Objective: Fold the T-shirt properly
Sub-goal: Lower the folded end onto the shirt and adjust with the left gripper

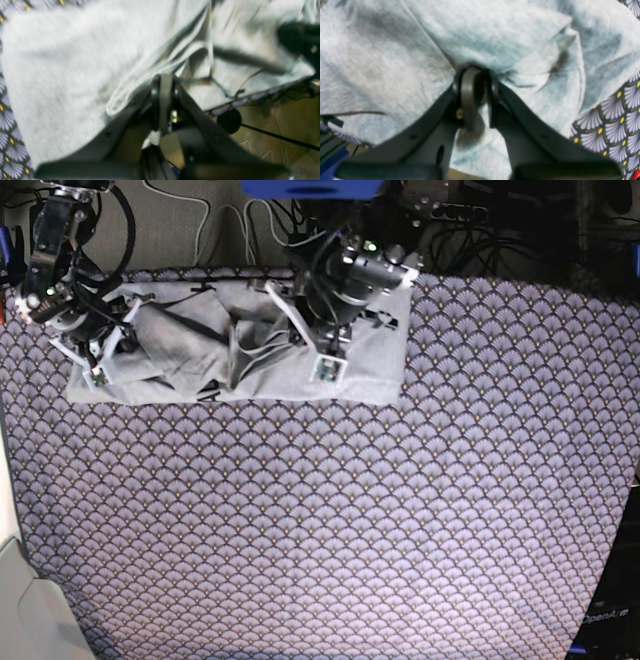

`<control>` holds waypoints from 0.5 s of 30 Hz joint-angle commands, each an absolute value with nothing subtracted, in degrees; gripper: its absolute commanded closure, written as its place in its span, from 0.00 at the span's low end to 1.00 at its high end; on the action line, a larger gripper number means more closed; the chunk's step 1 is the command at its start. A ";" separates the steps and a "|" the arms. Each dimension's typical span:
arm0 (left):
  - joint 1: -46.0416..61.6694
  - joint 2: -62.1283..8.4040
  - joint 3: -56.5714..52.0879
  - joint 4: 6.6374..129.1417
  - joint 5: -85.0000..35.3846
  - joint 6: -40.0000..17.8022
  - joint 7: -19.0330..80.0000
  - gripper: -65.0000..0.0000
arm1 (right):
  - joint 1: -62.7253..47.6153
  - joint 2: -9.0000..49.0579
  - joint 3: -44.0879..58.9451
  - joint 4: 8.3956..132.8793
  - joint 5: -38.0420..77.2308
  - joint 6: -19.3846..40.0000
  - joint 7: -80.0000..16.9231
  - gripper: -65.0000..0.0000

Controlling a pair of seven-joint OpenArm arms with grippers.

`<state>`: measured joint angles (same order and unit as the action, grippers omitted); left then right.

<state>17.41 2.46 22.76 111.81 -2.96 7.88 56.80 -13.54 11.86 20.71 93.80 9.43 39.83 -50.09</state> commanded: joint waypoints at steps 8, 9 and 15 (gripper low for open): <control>17.45 3.65 15.87 112.66 -2.68 14.02 56.22 1.00 | -14.20 12.18 20.88 93.76 7.96 40.00 -52.70 0.89; 17.36 3.56 15.43 112.66 -3.12 15.87 56.22 1.00 | -14.20 12.18 20.88 93.76 7.96 40.00 -52.70 0.89; 17.01 3.65 15.43 110.64 -2.86 17.27 56.66 1.00 | -14.20 12.18 20.88 93.76 7.96 40.00 -52.70 0.89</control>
<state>17.37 3.07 15.44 109.89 -2.94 17.34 57.14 -13.58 11.86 20.73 93.80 9.43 39.83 -50.09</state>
